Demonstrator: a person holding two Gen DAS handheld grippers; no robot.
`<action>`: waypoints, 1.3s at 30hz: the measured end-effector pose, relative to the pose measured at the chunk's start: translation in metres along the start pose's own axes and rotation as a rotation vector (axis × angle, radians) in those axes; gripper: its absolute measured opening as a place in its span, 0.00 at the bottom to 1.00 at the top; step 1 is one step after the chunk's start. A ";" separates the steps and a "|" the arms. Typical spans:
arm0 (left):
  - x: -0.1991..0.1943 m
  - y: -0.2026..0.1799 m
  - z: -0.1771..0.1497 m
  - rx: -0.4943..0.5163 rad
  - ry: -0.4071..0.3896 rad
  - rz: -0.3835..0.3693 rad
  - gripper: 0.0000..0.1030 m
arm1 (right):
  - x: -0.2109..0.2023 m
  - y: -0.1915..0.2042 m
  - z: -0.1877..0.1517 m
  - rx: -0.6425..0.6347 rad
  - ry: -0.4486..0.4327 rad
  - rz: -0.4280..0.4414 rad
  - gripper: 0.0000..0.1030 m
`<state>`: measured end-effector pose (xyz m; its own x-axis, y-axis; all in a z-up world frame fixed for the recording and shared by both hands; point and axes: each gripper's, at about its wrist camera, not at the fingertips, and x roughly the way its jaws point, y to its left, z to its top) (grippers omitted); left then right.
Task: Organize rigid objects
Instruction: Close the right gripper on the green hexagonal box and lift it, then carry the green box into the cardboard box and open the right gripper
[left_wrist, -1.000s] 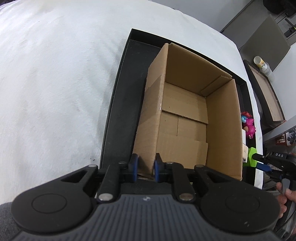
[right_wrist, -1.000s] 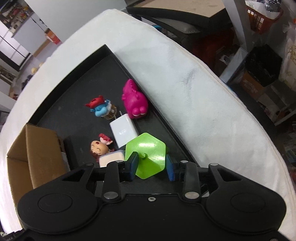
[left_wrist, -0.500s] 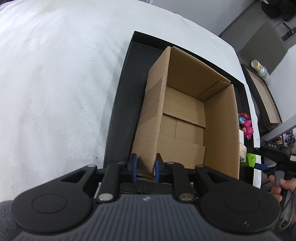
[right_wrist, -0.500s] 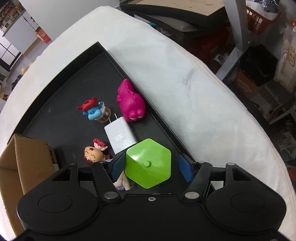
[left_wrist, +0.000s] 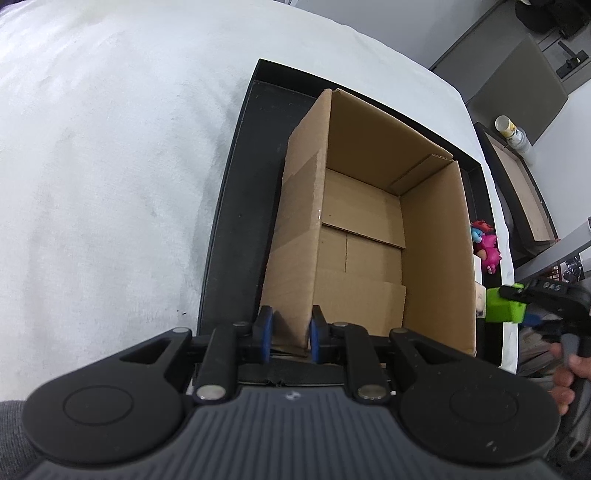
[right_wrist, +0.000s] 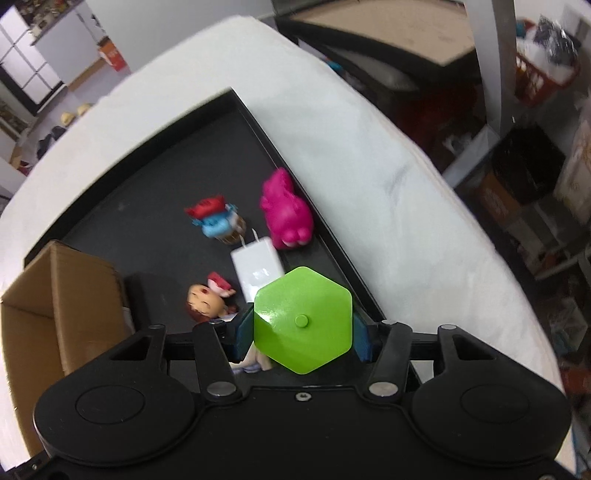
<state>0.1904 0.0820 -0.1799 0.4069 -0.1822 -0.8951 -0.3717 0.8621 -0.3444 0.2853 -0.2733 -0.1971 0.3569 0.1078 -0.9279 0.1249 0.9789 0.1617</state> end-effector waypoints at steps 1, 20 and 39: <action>0.000 0.000 0.000 0.000 -0.001 -0.001 0.18 | -0.004 0.001 0.001 -0.005 -0.008 0.006 0.50; -0.006 0.000 -0.002 0.016 -0.025 -0.025 0.18 | -0.062 0.051 0.000 -0.112 -0.094 0.142 0.50; -0.012 0.004 -0.006 0.012 -0.047 -0.089 0.16 | -0.087 0.113 -0.013 -0.240 -0.123 0.226 0.50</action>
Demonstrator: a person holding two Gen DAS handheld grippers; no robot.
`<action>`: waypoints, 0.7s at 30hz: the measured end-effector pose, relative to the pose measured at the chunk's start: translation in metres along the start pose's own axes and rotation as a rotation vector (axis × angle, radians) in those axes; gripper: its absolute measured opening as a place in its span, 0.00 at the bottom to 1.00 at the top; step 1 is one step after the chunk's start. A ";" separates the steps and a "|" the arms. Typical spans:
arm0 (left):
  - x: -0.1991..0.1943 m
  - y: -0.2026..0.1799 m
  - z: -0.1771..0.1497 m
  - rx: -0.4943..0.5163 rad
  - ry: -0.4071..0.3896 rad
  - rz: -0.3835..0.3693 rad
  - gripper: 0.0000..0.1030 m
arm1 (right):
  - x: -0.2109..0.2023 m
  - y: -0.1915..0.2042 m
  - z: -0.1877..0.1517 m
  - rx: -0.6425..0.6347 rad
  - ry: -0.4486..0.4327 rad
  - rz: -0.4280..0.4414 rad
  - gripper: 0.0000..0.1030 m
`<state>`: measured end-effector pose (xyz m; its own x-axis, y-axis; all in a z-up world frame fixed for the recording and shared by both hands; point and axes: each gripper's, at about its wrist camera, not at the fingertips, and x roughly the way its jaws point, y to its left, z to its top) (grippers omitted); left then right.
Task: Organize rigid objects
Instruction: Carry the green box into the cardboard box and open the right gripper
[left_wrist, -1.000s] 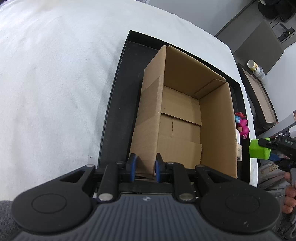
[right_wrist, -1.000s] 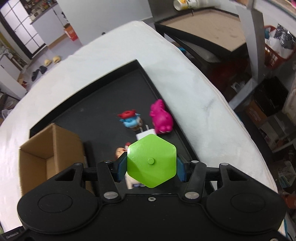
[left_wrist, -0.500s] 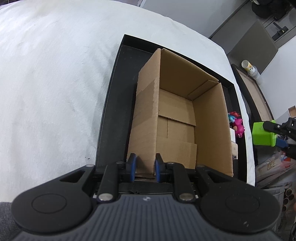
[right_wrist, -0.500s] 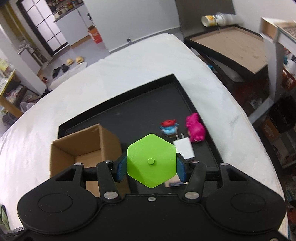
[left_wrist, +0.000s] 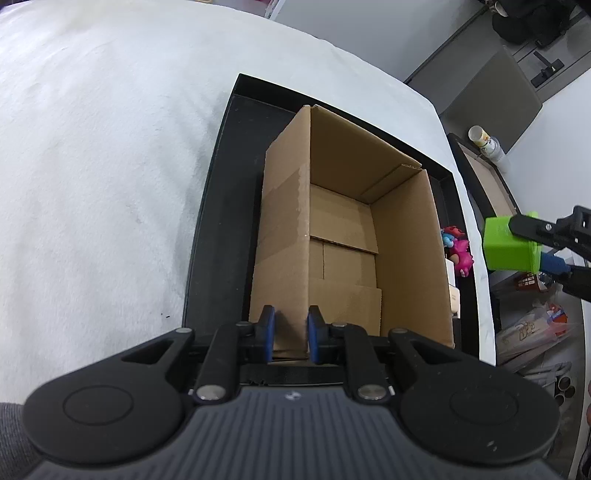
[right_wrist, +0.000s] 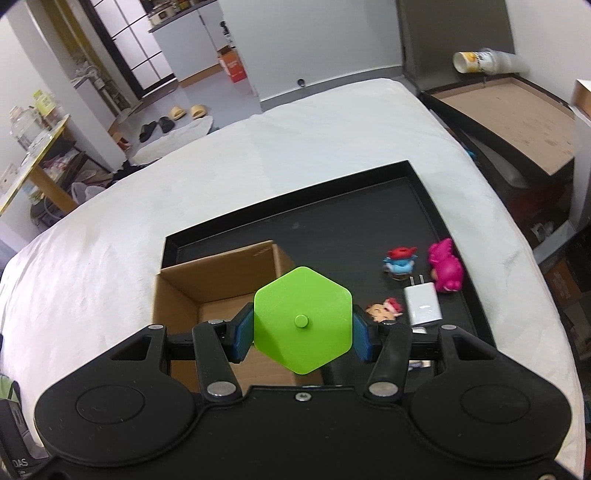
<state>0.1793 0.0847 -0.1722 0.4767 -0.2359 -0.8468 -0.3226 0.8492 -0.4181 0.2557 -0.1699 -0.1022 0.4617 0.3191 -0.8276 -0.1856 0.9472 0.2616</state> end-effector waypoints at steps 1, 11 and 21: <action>0.000 0.001 0.000 0.000 0.000 -0.001 0.16 | 0.000 0.003 0.000 -0.008 0.000 0.003 0.50; -0.001 0.002 -0.001 0.003 0.000 -0.018 0.16 | 0.003 0.032 -0.002 -0.057 -0.002 0.060 0.50; 0.000 0.003 -0.001 0.008 0.002 -0.028 0.16 | 0.018 0.060 -0.006 -0.117 0.026 0.122 0.50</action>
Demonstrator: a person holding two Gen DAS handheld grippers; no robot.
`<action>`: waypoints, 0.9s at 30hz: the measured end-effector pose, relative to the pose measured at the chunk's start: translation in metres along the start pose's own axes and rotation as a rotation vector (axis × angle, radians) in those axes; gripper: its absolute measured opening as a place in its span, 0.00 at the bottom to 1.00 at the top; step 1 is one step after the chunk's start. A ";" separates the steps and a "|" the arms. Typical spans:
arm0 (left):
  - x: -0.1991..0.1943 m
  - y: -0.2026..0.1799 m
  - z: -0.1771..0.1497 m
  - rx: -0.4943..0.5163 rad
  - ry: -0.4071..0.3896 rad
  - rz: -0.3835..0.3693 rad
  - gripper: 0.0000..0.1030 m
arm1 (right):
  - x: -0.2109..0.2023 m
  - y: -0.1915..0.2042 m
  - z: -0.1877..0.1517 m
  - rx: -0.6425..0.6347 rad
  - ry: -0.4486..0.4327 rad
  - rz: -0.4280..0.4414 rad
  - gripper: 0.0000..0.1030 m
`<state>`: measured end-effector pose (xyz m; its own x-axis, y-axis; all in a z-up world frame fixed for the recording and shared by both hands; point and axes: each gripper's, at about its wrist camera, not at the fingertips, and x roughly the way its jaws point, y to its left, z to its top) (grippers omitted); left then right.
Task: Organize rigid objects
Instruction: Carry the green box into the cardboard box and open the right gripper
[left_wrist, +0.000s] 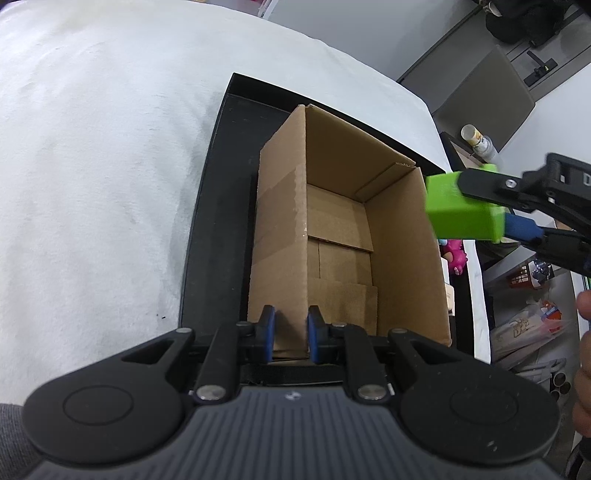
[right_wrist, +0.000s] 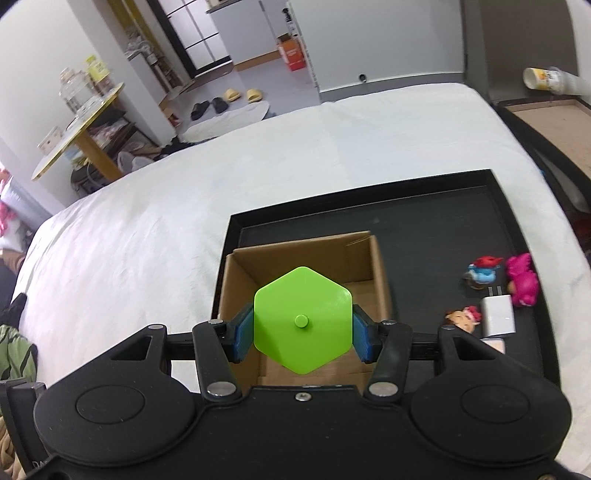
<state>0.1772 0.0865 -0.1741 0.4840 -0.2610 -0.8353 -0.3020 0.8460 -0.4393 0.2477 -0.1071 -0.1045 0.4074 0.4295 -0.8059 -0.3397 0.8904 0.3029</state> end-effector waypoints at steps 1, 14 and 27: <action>0.000 0.000 0.000 -0.001 0.001 -0.001 0.16 | 0.003 0.002 0.000 -0.003 0.006 0.004 0.50; 0.002 0.003 0.001 -0.015 0.008 -0.007 0.16 | 0.047 0.017 -0.001 0.032 0.094 0.088 0.50; 0.004 0.005 0.001 -0.014 0.006 -0.019 0.16 | 0.071 0.018 -0.004 0.030 0.097 0.044 0.53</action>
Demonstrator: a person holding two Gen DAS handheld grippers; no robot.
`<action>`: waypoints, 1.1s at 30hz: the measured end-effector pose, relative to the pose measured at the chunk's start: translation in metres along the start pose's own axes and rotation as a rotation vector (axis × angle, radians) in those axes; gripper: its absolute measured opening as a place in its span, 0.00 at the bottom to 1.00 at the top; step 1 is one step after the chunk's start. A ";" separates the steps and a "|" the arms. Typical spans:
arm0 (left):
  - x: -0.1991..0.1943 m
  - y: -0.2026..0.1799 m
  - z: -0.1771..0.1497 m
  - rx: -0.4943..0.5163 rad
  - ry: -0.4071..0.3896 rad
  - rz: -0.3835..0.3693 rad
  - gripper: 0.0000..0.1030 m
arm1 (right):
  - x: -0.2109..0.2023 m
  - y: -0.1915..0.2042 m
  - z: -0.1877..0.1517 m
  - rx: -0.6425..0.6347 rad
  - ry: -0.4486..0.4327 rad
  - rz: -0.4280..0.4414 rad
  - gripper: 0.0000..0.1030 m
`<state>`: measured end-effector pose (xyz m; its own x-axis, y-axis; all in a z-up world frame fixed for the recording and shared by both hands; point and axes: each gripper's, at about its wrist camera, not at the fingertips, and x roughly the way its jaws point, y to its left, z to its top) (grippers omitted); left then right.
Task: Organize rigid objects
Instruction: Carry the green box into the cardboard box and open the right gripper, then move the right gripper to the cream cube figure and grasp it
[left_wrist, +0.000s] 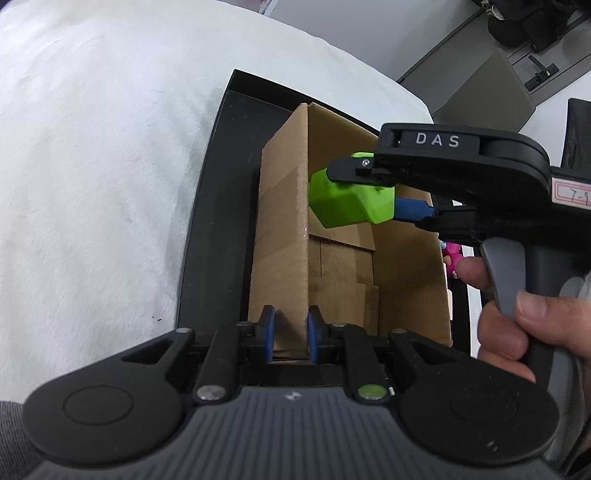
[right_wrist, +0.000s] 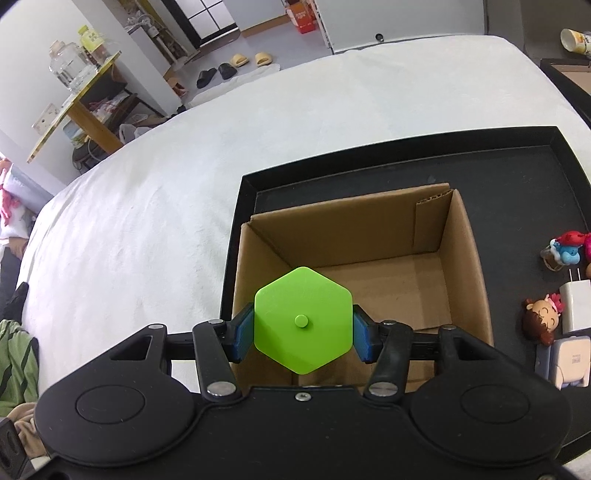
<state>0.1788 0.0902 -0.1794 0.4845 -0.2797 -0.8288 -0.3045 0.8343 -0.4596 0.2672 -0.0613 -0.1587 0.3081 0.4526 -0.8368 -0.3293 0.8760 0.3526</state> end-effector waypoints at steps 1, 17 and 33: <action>0.000 0.000 0.000 0.002 -0.001 0.000 0.16 | -0.002 0.000 0.000 -0.002 -0.010 0.000 0.53; -0.003 -0.009 -0.001 0.028 -0.006 0.033 0.17 | -0.044 -0.018 -0.005 -0.004 -0.051 0.006 0.80; -0.003 -0.014 -0.002 0.043 -0.005 0.065 0.17 | -0.087 -0.065 -0.010 0.049 -0.068 0.001 0.86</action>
<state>0.1802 0.0781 -0.1712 0.4691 -0.2215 -0.8549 -0.3005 0.8702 -0.3904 0.2525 -0.1591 -0.1132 0.3684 0.4622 -0.8066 -0.2857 0.8819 0.3749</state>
